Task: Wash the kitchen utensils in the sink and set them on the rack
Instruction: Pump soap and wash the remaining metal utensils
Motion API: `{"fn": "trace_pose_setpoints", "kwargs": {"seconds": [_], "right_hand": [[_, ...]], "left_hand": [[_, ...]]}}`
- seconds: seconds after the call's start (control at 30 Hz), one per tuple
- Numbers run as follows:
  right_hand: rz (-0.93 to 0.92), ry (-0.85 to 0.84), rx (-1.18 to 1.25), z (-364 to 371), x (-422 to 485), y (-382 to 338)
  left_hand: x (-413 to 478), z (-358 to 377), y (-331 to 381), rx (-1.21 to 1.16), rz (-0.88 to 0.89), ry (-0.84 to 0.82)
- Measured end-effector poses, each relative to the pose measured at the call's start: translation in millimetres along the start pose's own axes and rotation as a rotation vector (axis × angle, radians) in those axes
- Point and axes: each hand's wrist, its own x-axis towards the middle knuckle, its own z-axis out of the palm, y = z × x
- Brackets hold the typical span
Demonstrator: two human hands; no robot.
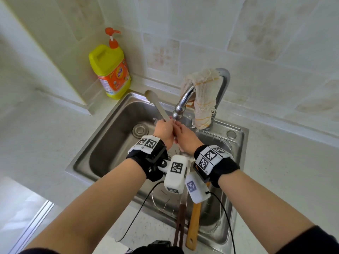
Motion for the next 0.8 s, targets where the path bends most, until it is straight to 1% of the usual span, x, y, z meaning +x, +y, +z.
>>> {"fn": "trace_pose_setpoints", "kwargs": {"seconds": [0.07, 0.1, 0.17, 0.23, 0.3, 0.37, 0.4, 0.47, 0.57, 0.63, 0.7, 0.73, 0.8], "right_hand": [[0.012, -0.018, -0.072, 0.1, -1.7, 4.8], [0.028, -0.024, -0.070, 0.4, -2.9, 5.0], [0.034, -0.022, -0.041, -0.6, -2.7, 5.9], [-0.022, -0.024, -0.038, -9.1, -4.3, 6.1], [-0.060, -0.039, -0.027, -17.9, -3.8, 7.8], [-0.068, -0.076, -0.041, -19.8, -5.1, 6.6], [-0.077, -0.101, -0.033, -17.2, -6.2, 4.7], [-0.084, -0.148, 0.026, -10.7, -7.7, -0.1], [-0.113, -0.170, 0.051, -3.5, -5.4, -9.4], [-0.145, -0.171, 0.012, -0.4, -1.3, -13.1], [-0.127, -0.192, 0.008, 2.9, 2.7, -14.2], [-0.121, -0.202, 0.011, 4.8, 3.1, -14.1], [-0.134, -0.208, 0.004, 11.0, 3.4, -16.6]], "left_hand": [[6.0, -1.3, -2.0, 0.013, -0.009, -0.005], [10.3, -1.1, 0.2, 0.012, -0.022, 0.015], [15.1, -2.8, 5.0, -0.076, -0.069, 0.005], [13.8, -5.1, 7.4, -0.093, -0.089, -0.098], [5.2, -9.2, 8.0, -0.011, -0.103, -0.228], [4.0, -16.3, 6.5, 0.052, -0.082, -0.297], [6.6, -20.5, 6.3, 0.060, -0.054, -0.300], [11.0, -25.9, 10.1, 0.034, -0.013, -0.243], [18.4, -35.7, 12.5, -0.032, -0.011, -0.167], [14.7, -45.7, 12.1, -0.011, -0.007, -0.223], [9.2, -56.5, 10.9, 0.036, 0.000, -0.305], [9.4, -61.7, 11.1, 0.024, 0.000, -0.312], [12.3, -71.6, 15.3, -0.064, -0.009, -0.252]]}}
